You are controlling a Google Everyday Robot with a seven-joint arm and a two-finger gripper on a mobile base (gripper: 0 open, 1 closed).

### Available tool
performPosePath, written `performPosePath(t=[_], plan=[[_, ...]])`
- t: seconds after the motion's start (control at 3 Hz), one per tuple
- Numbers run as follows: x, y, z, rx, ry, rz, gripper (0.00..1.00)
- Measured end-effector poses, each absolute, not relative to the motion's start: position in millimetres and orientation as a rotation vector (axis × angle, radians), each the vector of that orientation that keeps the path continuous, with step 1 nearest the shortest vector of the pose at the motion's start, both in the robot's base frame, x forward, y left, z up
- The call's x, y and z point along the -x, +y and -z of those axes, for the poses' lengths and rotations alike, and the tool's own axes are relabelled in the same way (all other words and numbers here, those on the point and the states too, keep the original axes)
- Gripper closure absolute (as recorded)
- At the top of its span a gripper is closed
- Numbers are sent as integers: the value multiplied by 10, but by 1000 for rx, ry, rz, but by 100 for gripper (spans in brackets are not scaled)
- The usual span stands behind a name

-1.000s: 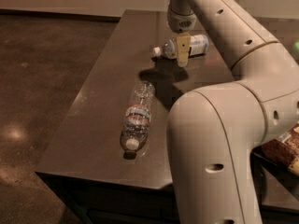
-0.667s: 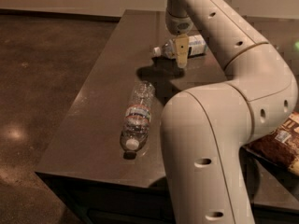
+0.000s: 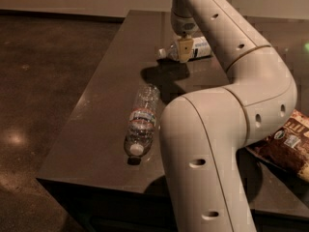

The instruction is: Pick blue plastic bottle

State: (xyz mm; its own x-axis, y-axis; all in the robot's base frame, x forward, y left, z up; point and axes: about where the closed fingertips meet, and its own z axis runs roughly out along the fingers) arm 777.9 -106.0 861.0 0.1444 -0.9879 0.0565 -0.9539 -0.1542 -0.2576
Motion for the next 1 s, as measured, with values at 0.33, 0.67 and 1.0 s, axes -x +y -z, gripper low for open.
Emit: performPosePath(t=[0.33, 0.67, 1.0], plan=[[-7660, -1008, -8783, 2230, 1890, 259, 72], [-7493, -955, -9019, 2213, 1842, 225, 96], [-7262, -861, -9279, 2211, 1763, 184, 100]])
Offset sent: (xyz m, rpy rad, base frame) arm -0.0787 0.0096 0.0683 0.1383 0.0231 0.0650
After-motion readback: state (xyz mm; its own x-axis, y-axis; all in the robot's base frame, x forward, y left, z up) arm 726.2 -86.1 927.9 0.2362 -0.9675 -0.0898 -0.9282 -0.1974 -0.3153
